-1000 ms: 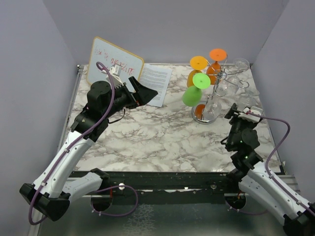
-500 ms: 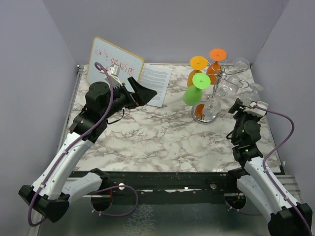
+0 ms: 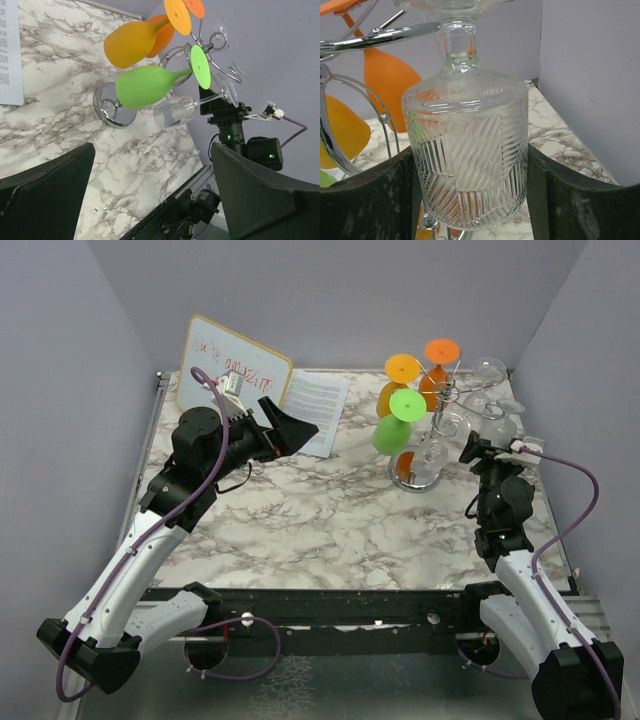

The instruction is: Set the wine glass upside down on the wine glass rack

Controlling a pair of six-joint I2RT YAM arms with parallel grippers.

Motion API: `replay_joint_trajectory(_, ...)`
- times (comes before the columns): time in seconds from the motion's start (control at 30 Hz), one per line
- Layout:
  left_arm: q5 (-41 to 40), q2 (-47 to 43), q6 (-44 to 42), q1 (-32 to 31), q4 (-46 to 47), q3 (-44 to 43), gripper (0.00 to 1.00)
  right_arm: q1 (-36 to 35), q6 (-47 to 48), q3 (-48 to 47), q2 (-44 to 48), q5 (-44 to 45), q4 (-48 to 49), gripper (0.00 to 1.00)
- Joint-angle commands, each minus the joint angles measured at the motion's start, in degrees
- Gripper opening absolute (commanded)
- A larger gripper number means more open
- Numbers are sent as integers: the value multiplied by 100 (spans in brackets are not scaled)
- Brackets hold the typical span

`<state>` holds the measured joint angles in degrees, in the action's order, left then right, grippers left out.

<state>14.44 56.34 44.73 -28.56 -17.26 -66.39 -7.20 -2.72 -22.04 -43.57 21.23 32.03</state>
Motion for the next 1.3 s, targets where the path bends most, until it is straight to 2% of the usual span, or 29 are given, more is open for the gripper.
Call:
replay_joint_trajectory(0.0,-122,-135,-124,17,-41,82,99,38,-120,-253,-62,-854,505,1)
replay_joint_trajectory(0.6,-115,-99,-131,17,-41,76,99,114,195,-206,-18,-1722,488,1)
replay_joint_trajectory(1.27,-36,-75,-48,17,71,148,99,113,94,95,858,-1499,287,1)
